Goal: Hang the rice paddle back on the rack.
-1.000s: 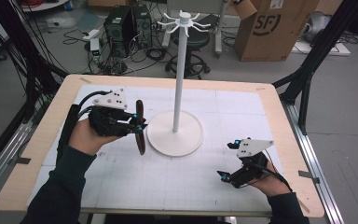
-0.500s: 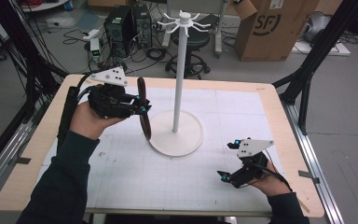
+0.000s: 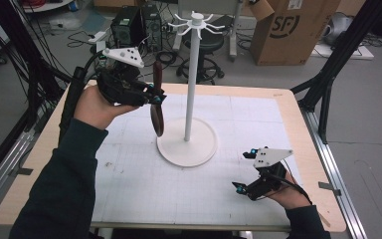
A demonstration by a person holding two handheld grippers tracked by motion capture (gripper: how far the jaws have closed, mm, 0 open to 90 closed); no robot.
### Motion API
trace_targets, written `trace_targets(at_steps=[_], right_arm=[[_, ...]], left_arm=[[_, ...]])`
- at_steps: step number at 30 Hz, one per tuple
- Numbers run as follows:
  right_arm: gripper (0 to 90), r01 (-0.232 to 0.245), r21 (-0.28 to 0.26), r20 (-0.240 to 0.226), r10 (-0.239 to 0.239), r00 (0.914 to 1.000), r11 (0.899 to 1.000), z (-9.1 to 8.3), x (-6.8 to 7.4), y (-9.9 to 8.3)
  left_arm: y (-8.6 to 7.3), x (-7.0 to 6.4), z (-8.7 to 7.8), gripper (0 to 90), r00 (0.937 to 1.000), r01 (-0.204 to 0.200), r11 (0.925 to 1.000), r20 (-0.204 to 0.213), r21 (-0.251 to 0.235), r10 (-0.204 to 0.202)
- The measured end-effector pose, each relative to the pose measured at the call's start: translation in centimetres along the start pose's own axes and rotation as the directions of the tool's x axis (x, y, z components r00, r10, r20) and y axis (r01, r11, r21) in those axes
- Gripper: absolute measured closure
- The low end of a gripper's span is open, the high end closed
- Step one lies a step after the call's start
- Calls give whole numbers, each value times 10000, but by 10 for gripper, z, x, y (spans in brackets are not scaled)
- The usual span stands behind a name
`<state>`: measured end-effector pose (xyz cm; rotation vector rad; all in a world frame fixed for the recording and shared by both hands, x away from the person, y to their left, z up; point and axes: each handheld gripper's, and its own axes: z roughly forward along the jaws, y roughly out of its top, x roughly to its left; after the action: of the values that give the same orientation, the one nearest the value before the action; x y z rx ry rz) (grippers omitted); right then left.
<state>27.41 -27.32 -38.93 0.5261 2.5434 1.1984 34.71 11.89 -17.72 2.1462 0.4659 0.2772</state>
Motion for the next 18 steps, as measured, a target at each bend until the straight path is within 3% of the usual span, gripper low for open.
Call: trace_targets(at_steps=[9,18], right_arm=[[6,15,-22,-1,-15,10000,10000,-1,0,0],[6,21,-78,32,-20,10000,10000,-1,-1,0]], left_arm=[[26,3,0,777,9997,-152,9975,-165,683,164],[46,6,0,777,9990,-154,9948,-396,1010,195]])
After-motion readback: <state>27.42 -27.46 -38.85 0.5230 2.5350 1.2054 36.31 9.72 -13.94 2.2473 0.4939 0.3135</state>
